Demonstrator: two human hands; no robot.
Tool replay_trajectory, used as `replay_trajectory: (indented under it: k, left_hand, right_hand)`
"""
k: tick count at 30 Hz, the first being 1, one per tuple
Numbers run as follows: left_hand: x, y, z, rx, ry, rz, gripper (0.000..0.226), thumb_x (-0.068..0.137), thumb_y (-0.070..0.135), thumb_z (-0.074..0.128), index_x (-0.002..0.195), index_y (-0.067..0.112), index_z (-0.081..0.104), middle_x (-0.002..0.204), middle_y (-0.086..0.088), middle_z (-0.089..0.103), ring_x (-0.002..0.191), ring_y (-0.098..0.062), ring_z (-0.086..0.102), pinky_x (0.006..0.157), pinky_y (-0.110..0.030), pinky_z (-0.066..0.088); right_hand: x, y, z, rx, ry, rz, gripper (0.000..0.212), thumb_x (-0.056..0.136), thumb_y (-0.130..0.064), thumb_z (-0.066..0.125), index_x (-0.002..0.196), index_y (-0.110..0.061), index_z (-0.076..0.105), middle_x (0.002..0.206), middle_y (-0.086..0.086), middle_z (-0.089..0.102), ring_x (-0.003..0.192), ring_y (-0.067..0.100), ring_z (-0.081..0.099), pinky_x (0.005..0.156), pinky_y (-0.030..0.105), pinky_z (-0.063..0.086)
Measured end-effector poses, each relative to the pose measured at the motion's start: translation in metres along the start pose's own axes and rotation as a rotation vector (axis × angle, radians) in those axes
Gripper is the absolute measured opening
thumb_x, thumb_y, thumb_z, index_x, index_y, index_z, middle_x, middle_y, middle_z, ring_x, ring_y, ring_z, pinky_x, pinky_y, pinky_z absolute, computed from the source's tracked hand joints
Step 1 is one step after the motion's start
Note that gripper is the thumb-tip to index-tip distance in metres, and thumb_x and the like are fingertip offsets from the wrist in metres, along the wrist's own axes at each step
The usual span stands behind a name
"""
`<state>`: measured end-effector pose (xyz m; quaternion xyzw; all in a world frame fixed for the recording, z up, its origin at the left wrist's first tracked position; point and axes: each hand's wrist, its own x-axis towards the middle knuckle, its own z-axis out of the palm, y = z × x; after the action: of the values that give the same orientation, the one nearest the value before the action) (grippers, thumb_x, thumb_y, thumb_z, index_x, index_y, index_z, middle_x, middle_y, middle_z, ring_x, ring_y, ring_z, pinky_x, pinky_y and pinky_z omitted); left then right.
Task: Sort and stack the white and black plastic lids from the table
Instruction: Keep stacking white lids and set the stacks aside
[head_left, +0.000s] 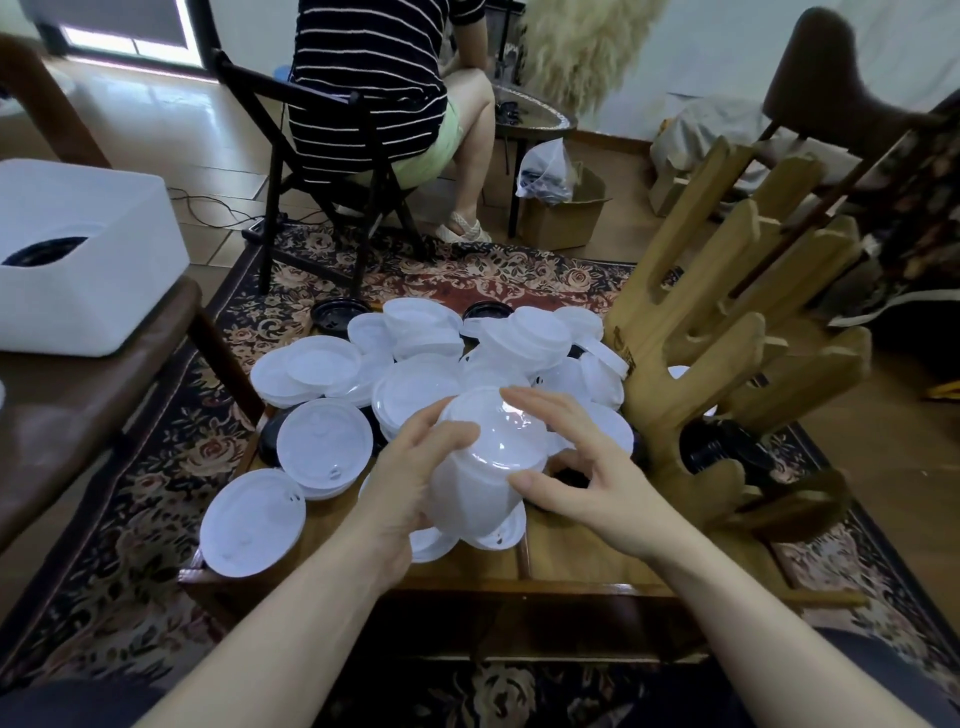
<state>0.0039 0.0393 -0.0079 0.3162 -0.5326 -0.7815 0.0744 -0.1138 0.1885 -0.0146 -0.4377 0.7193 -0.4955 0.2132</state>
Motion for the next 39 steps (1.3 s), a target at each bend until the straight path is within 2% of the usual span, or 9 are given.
replay_trajectory:
  k: [5,8,12,15,23,27,31,35,39]
  left_hand:
    - [0.001,-0.001,-0.001,-0.048,0.049,-0.034,0.050,0.060,0.043,0.067,0.110,0.040,0.069,0.118,0.009,0.063,0.113,-0.021,0.056,0.100,-0.059,0.047]
    - [0.000,-0.003,0.002,-0.061,0.044,-0.041,0.047,0.058,0.043,0.067,0.104,0.043,0.071,0.117,0.011,0.063,0.113,-0.020,0.056,0.103,-0.059,0.046]
    - [0.001,-0.003,0.003,-0.051,0.038,-0.052,0.040,0.057,0.042,0.068,0.097,0.045,0.074,0.111,0.013,0.066,0.110,-0.017,0.057,0.105,-0.058,0.044]
    - [0.002,-0.004,0.002,-0.025,0.024,-0.038,0.041,0.058,0.042,0.067,0.098,0.046,0.074,0.104,0.018,0.068,0.106,-0.013,0.058,0.103,-0.054,0.046]
    - [0.005,-0.003,0.003,0.008,-0.010,0.007,0.045,0.060,0.044,0.066,0.105,0.050,0.072,0.108,0.019,0.070,0.109,-0.010,0.059,0.094,-0.044,0.050]
    - [0.004,-0.002,0.003,0.008,-0.002,0.025,0.055,0.060,0.043,0.067,0.115,0.048,0.068,0.115,0.017,0.068,0.111,-0.009,0.057,0.094,-0.043,0.049]
    - [0.001,0.000,0.003,-0.002,-0.001,0.041,0.063,0.062,0.043,0.068,0.124,0.047,0.064,0.119,0.018,0.065,0.111,-0.005,0.056,0.099,-0.044,0.047]
    - [0.001,0.001,0.005,-0.026,-0.005,0.050,0.042,0.083,0.032,0.071,0.123,0.043,0.064,0.116,0.018,0.068,0.109,-0.004,0.059,0.090,-0.037,0.049]
    - [0.001,0.001,0.005,-0.038,-0.009,0.052,0.045,0.082,0.034,0.072,0.126,0.040,0.065,0.119,0.014,0.069,0.112,-0.008,0.061,0.087,-0.035,0.052]
  right_hand:
    - [0.009,0.015,-0.016,0.164,0.159,0.153,0.046,0.090,-0.031,0.068,0.134,-0.031,0.056,0.133,-0.007,0.061,0.117,0.004,0.059,0.095,0.029,0.050]
    - [0.021,0.036,-0.043,-0.125,0.403,0.293,0.047,0.093,-0.027,0.066,0.138,-0.023,0.053,0.137,-0.009,0.055,0.120,0.004,0.054,0.104,0.032,0.043]
    - [0.026,0.071,-0.066,-0.480,0.249,0.560,0.074,0.087,-0.033,0.070,0.150,-0.017,0.034,0.152,0.007,0.037,0.140,0.024,0.034,0.111,0.040,0.035]
    - [0.028,0.078,-0.062,-0.536,0.137,0.644,0.083,0.085,-0.038,0.071,0.152,-0.018,0.027,0.154,0.010,0.032,0.143,0.030,0.025,0.110,0.044,0.033]
    - [0.028,0.083,-0.059,-0.523,0.195,0.658,0.085,0.083,-0.037,0.073,0.152,-0.021,0.026,0.150,0.007,0.028,0.131,0.027,0.041,0.099,0.038,0.043]
    - [0.026,0.056,-0.059,-0.471,0.320,0.578,0.078,0.084,-0.031,0.074,0.148,-0.018,0.032,0.144,0.002,0.029,0.104,0.015,0.045,0.083,0.028,0.038]
    - [0.018,0.021,-0.049,-0.250,0.401,0.304,0.057,0.085,-0.024,0.075,0.132,-0.032,0.045,0.135,-0.005,0.036,0.117,0.008,0.043,0.092,0.023,0.036]
    - [0.011,-0.003,-0.033,0.052,0.254,0.140,0.055,0.073,-0.044,0.076,0.123,-0.051,0.054,0.140,-0.007,0.045,0.127,0.011,0.048,0.098,0.032,0.047]
    - [0.011,-0.010,-0.022,0.137,0.096,0.057,0.063,0.071,-0.044,0.073,0.131,-0.043,0.053,0.137,-0.013,0.053,0.129,0.012,0.050,0.101,0.035,0.046]
